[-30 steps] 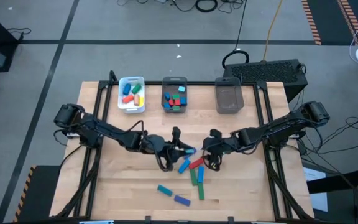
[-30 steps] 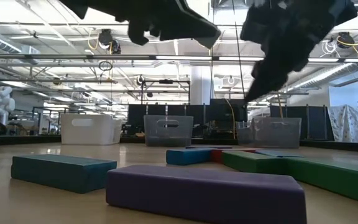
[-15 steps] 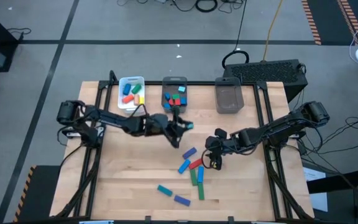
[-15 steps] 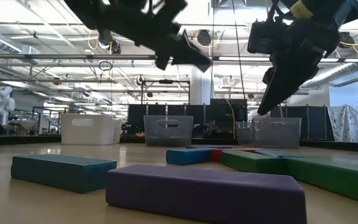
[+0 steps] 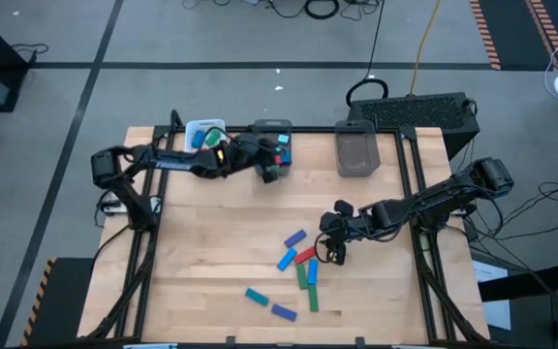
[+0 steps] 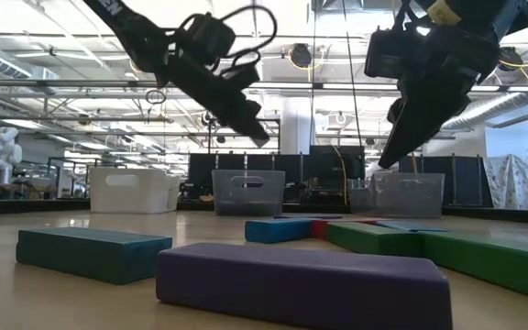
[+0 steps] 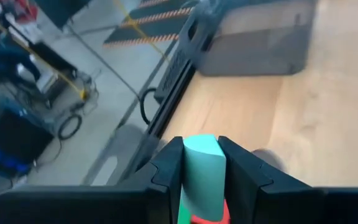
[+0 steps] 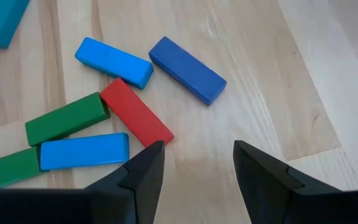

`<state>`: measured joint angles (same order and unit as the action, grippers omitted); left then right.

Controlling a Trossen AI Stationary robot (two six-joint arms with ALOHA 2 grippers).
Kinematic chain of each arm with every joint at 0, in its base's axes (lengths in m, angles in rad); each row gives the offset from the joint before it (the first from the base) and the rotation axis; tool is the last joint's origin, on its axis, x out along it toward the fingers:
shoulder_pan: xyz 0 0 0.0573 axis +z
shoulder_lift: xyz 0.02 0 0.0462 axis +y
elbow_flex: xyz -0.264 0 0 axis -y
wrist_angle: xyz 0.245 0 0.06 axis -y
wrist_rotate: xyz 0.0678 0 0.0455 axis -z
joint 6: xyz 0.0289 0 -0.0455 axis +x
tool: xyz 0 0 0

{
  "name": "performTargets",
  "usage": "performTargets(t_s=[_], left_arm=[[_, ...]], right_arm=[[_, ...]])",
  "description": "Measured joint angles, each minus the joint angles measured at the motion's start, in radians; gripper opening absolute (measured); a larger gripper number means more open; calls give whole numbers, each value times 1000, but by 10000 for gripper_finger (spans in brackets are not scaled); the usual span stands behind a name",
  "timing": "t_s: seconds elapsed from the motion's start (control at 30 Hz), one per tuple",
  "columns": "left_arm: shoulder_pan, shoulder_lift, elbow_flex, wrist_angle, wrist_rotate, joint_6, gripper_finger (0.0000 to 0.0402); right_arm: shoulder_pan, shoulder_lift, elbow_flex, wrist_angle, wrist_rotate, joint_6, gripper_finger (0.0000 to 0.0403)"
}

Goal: Sort blocks by size
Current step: Put the light blue half circle block into the left black bin

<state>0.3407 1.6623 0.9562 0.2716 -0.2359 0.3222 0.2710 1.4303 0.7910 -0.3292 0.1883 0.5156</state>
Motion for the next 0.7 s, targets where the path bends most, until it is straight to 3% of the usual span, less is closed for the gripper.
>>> performTargets(t_s=[0.27,0.47,0.7], left_arm=[[77,59,0,-3,46,-9,92],[93,124,0,14,39,1,95],[92,151,0,18,24,23,128]], right_arm=[[0,29,0,21,96,-2,180],[0,65,0,28,98,4,180],[0,114,0,73,101,-43,180]])
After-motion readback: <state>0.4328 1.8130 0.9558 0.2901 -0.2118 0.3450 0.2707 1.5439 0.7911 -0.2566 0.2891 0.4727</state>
